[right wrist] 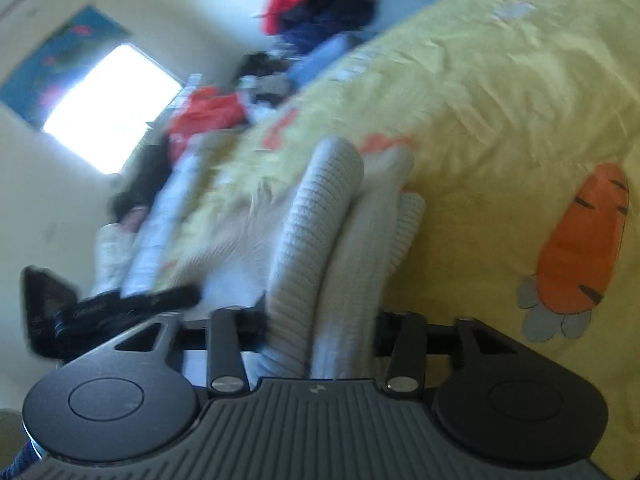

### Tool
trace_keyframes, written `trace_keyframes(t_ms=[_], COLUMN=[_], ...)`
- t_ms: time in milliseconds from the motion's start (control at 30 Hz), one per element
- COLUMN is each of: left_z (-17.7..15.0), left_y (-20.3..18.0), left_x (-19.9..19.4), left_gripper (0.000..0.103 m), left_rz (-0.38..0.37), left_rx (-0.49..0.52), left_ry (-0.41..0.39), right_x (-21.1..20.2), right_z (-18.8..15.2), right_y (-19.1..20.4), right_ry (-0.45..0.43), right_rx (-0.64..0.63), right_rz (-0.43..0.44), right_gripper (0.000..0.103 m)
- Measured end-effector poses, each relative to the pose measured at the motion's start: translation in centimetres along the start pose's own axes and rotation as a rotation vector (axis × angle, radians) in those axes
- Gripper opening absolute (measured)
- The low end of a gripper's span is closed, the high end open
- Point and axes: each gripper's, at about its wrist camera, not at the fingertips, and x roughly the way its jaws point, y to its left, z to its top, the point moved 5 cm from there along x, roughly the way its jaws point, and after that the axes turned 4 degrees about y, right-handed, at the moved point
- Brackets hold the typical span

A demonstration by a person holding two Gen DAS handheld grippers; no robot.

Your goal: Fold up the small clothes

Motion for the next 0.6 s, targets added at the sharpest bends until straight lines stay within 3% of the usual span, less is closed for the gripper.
trace_keyframes(t_ms=[33, 67, 133, 200, 333, 433, 500, 533, 600], left_z=[-0.5, -1.2, -3.2, -5.5, -8.5, -9.3, -9.7, -9.7, -9.8], left_y=[0.7, 1.2, 2.1, 2.6, 2.7, 2.1, 1.3, 0.8, -0.3], left_x=[-0.5, -1.2, -3.1, -4.3, -5.2, -3.8, -2.9, -2.8, -3.1], left_gripper=[0.078, 0.079, 0.089, 0.09, 0.095, 0.095, 0.093, 0.082, 0.061], left_rz=[-0.039, -0.082, -0.152, -0.239, -0.303, -0.306, -0.287, -0.244, -0.164], left_rx=[-0.04, -0.07, -0.099, -0.133, -0.119, -0.085, -0.043, -0.015, 0.041], left_ry=[-0.015, -0.022, -0.039, -0.039, -0.04, -0.001, 0.008, 0.003, 0.018], right_x=[-0.1, -0.5, -2.7, -5.4, -7.0, -4.7, -2.7, -2.4, -2.8], right_z=[-0.1, -0.3, -0.9, -1.8, -3.8, -5.6, -6.7, -6.9, -6.7], right_y=[-0.3, -0.5, -0.7, -1.0, -0.5, 0.7, 1.0, 1.5, 2.2], right_ry=[0.004, 0.004, -0.025, -0.046, 0.007, 0.098, 0.151, 0.134, 0.14], right_rx=[0.036, 0.058, 0.054, 0.052, 0.035, -0.027, -0.078, -0.131, -0.187], right_rz=[0.002, 0.007, 0.017, 0.049, 0.11, 0.07, 0.007, -0.009, -0.021], right_gripper=[0.069, 0.071, 0.076, 0.088, 0.096, 0.096, 0.069, 0.069, 0.059])
